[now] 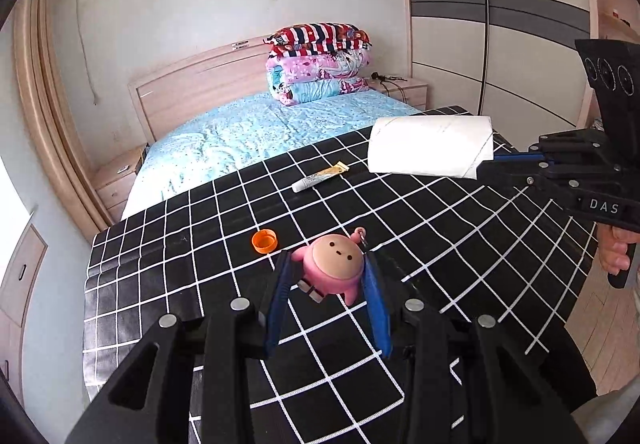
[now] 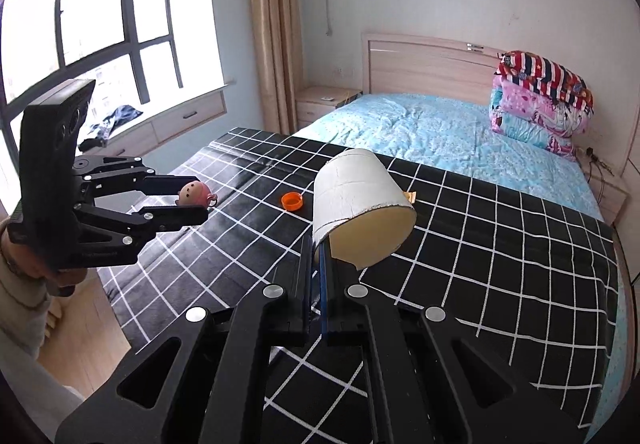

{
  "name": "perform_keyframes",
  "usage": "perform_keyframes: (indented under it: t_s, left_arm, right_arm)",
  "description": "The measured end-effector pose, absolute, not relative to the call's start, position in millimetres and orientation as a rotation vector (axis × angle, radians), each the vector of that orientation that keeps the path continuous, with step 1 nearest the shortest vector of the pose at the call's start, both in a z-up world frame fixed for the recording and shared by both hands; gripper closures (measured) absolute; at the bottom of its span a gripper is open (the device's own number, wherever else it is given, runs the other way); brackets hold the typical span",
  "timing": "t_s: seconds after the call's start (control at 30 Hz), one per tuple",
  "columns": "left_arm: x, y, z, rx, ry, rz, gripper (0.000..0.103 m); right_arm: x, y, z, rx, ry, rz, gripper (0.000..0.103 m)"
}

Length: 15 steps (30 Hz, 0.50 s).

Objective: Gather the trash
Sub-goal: 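Lift the pig toy and paper roll and carry them over the bin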

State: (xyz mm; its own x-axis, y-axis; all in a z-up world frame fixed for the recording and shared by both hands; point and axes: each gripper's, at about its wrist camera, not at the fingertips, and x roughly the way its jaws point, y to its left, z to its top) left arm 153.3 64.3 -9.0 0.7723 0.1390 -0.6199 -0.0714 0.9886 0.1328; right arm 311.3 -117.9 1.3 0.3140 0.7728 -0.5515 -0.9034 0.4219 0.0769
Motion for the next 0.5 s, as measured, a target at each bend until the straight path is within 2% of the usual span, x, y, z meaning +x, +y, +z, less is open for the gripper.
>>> perform_keyframes:
  t_s: [0.27,0.5]
  left_arm:
    - [114.5,39.2,1.2,0.113,0.650,0.105,0.069]
    - [79.4,9.7,-18.3,0.111,0.665,0.090,0.069]
  right_arm:
    - [266.8,-148.0,2.3,-0.292,0.543,1.115,0.099]
    - [220.3,-171.3,-10.2,-0.306,0.578,1.158,0.099]
